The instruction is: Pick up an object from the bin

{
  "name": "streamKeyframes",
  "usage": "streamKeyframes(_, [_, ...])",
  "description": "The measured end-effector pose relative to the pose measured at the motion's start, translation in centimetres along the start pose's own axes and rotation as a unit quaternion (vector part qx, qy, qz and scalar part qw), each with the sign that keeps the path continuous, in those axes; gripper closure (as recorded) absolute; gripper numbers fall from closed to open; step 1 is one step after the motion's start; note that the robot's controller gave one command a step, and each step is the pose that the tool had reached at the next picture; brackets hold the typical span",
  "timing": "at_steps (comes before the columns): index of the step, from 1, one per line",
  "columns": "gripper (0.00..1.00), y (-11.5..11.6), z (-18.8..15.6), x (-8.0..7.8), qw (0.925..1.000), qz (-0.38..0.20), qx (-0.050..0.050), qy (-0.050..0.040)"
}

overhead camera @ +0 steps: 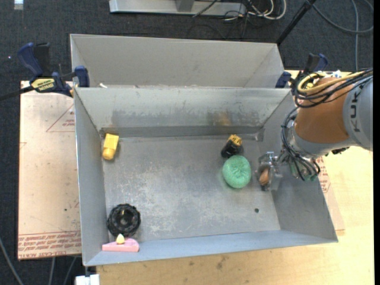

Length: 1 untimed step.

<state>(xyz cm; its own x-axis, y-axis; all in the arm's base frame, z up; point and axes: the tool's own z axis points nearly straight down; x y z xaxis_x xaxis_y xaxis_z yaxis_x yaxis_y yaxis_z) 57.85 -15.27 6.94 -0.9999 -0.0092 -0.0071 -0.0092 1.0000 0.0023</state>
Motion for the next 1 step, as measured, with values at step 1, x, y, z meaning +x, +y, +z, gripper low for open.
streamKeyframes(1, [1.00, 0.02, -0.14, 0.02, 1.0000, 0.001, 0.000, 0.0007])
